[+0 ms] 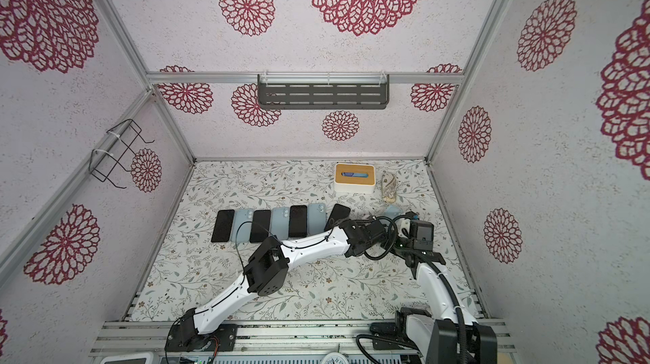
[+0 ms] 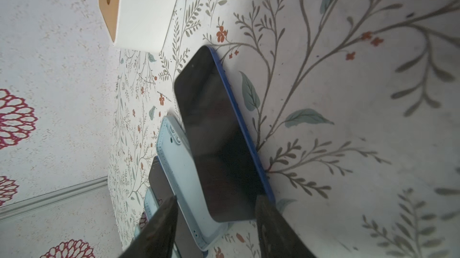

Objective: Take the phone out of the phone case
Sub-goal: Place the phone at the center of the table, then place the phone case at the center of the table.

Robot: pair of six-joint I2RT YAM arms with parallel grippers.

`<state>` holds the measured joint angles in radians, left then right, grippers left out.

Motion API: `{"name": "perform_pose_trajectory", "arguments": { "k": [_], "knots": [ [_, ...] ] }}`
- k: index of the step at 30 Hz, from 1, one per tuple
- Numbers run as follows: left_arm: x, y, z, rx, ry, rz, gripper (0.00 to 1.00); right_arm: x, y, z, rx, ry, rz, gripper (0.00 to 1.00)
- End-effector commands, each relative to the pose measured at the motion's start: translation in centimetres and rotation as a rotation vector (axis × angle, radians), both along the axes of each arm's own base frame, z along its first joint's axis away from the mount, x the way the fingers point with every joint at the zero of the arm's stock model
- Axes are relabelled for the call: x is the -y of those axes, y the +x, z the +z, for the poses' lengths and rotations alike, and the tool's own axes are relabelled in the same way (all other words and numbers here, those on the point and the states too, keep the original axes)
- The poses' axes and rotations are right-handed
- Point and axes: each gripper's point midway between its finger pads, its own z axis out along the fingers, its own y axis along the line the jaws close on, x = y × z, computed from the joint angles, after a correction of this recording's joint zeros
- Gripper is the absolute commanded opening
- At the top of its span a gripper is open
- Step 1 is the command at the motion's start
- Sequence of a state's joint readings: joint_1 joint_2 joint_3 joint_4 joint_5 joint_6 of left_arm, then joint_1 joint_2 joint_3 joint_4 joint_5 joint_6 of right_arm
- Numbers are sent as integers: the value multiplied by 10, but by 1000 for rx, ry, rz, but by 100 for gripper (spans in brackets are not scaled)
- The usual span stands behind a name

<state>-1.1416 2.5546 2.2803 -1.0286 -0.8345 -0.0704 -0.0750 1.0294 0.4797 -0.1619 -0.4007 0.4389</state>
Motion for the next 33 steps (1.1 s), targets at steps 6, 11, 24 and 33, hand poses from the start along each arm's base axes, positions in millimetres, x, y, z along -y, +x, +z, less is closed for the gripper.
{"name": "perform_pose_trajectory", "arguments": {
  "k": [6, 11, 24, 33],
  "knots": [
    [-18, -12, 99, 55, -357, 83, 64, -4, 17, 3, 48, 19, 8, 0],
    [-85, -10, 131, 49, -517, 193, 65, -13, 23, -16, 3, 25, 46, 0],
    [-251, -32, 210, 216, -859, 395, 98, -66, 54, -62, -138, -156, 255, 0],
    [-299, -62, 224, 268, -889, 448, 97, -62, 67, -74, -216, -364, 356, 0]
  ]
}}
